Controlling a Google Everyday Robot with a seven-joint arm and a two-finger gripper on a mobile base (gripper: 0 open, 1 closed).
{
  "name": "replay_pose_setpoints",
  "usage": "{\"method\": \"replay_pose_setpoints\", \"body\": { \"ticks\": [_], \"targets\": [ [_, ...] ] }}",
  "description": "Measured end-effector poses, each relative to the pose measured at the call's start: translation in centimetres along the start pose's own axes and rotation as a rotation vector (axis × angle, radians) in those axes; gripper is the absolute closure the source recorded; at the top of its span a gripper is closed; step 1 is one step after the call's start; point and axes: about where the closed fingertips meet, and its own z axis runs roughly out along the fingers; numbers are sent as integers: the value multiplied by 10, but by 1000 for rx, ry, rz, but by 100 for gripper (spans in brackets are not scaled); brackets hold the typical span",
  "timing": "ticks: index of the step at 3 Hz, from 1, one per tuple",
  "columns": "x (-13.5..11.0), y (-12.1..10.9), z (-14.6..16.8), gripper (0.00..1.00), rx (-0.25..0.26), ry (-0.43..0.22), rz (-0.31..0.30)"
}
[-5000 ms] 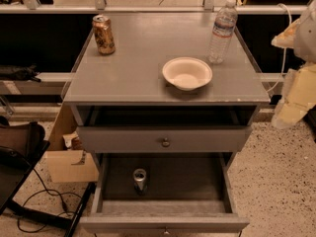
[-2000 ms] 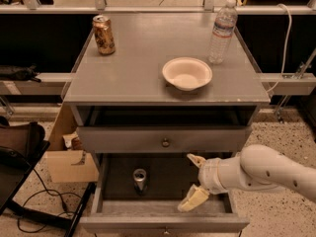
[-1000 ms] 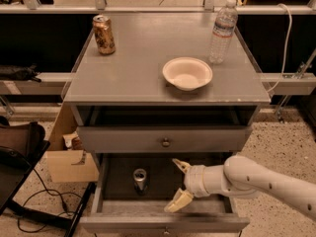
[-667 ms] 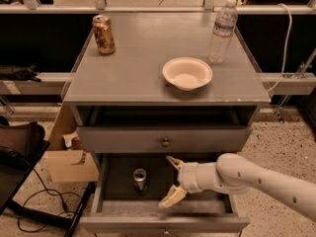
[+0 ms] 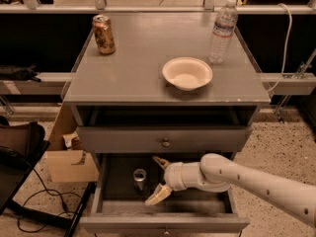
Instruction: Pick redbull can from middle drawer and place on counter
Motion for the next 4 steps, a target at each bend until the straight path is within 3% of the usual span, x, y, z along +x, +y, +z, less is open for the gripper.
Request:
{"method": "replay_pose_setpoints", "body": {
  "ticks": [1,2,4],
  "targets": [
    [3,3,27,0,-32,-45,23],
    [9,0,54,16,-73,-73,21],
    [9,-3,55,63,-71,-76,22]
  ]
}}
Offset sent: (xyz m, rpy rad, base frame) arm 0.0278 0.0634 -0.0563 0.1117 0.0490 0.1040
